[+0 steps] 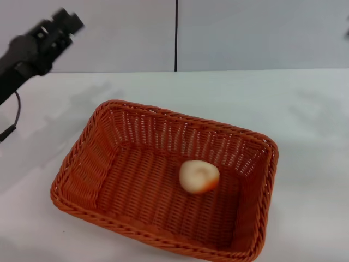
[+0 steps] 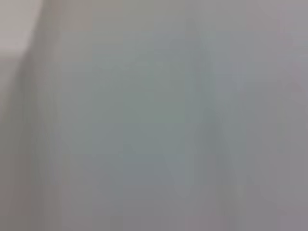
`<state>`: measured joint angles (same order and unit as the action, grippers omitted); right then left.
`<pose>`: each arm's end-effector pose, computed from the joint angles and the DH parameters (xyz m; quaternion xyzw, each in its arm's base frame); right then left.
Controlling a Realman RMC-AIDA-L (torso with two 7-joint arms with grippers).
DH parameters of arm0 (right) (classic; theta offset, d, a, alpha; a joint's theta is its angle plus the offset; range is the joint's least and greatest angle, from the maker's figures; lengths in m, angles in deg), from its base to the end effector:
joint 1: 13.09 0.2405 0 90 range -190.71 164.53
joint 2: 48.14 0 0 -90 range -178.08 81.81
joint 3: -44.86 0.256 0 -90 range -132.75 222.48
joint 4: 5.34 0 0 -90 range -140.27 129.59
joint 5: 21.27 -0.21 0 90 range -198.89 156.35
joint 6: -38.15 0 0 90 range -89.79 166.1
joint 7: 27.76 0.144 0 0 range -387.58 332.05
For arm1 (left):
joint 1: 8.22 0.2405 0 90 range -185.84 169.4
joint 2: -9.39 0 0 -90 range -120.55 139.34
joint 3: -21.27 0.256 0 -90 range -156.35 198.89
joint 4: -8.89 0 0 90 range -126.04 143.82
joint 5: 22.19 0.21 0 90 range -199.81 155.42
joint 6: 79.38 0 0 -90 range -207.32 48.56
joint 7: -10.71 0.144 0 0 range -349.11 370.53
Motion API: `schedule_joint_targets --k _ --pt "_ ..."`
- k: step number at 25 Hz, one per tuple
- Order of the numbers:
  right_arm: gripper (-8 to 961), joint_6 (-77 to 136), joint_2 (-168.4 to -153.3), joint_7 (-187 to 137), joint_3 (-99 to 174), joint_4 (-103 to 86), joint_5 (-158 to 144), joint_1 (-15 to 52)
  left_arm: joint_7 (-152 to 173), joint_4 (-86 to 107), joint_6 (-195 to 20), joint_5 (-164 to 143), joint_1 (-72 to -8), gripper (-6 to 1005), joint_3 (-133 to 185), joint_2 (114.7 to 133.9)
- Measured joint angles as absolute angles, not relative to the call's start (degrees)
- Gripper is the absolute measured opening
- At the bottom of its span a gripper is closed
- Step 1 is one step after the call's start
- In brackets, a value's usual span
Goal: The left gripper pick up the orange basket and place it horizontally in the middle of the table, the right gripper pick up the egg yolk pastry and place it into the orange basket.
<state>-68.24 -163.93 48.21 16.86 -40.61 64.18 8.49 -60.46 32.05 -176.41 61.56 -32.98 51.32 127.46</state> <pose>0.2736 0.2929 0.0984 -0.8092 0.1663 0.5077 0.2443 -0.2744 0.3116 0.0456 -0.7752 -0.2470 -0.5228 0.2545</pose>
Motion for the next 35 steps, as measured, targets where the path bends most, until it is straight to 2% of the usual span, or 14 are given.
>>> schedule_joint_targets --k 4,6,7,11,24,29,35 --pt "598 -67.1 -164.03 36.4 29.6 -30.7 60.6 5.5 -53.9 27.6 -176.7 56.1 -32.7 463 51.3 127.51" --pt "598 -65.3 -164.86 32.0 35.2 -28.3 60.2 4.3 -43.3 21.7 -177.5 46.6 -31.2 464 51.3 127.76" --pt "598 -63.3 -165.79 28.4 40.8 -26.5 60.2 3.5 -39.7 19.5 -177.7 42.9 -30.5 464 51.3 127.81" --pt "598 -60.8 -166.71 24.0 48.5 -23.3 60.1 2.7 -32.7 15.4 -178.5 36.1 -28.7 465 51.2 127.87" --pt "598 -55.7 -166.76 20.9 57.0 -19.4 60.1 2.6 -25.4 10.6 -178.5 32.5 -26.4 469 48.0 127.96" --pt "598 -54.9 -166.73 20.9 57.1 -19.4 60.1 2.9 -25.1 10.1 -178.7 32.5 -25.9 640 47.1 127.93" --pt "598 -54.3 -166.70 20.9 57.5 -19.3 60.1 2.9 -25.4 9.8 -178.4 32.5 -25.9 782 47.1 127.79"
